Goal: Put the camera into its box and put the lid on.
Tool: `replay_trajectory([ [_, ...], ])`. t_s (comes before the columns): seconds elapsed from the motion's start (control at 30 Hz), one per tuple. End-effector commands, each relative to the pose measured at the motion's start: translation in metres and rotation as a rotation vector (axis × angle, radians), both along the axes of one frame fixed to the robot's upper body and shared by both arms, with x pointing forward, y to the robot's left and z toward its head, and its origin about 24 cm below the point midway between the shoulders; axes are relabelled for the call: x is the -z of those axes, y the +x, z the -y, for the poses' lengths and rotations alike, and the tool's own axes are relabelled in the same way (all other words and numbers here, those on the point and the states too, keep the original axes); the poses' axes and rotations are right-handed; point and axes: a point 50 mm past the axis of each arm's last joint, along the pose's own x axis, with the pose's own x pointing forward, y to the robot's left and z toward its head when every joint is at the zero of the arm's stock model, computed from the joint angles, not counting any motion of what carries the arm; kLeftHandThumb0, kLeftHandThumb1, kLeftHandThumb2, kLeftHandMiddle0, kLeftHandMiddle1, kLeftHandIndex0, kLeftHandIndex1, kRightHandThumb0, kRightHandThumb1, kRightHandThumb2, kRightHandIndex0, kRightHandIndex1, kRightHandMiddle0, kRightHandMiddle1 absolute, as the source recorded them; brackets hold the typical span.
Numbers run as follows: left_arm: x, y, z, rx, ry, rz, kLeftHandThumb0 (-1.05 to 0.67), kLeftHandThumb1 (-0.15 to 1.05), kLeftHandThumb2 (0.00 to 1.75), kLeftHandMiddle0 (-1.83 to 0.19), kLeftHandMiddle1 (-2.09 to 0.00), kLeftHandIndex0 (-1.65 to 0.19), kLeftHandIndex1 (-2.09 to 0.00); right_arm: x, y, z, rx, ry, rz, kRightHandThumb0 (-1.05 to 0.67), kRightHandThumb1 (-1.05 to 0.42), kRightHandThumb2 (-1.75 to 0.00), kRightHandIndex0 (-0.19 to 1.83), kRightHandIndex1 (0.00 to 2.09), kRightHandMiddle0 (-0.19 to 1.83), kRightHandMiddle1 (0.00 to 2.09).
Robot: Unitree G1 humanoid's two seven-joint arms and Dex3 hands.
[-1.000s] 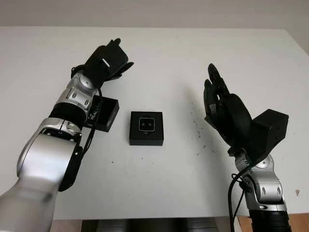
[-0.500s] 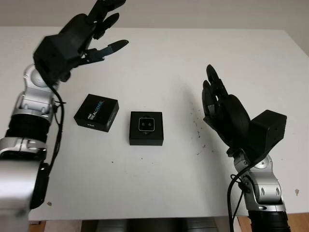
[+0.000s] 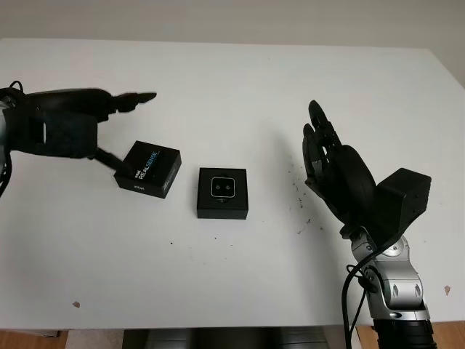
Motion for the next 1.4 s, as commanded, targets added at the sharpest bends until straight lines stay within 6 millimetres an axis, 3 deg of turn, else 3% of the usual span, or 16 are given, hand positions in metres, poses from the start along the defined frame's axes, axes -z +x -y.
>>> replay_trajectory([
  [0.0, -0.004, 0.000, 0.001, 0.006, 0.043, 0.016, -0.81, 0.89, 0.05, 0.13, -0.04, 0.18, -0.05, 0.001, -0.001, -0.001, 0.003, 0.006, 0.000, -0.69, -1.05, -0.66, -0.17, 0.06, -0.15, 0.06],
  [0.73, 0.036, 0.010, 0.014, 0.019, 0.091, -0.054, -0.74, 0.88, 0.04, 0.13, -0.06, 0.18, -0.05, 0.000, -0.001, 0.000, 0.004, 0.004, 0.001, -0.69, -1.05, -0.65, -0.16, 0.06, -0.14, 0.06],
  [1.37, 0.050, 0.017, 0.028, 0.139, 0.242, 0.048, -0.76, 0.88, 0.06, 0.07, -0.06, 0.13, -0.07, 0.004, -0.004, 0.000, -0.012, 0.018, -0.012, -0.68, -1.05, -0.65, -0.17, 0.05, -0.14, 0.05],
])
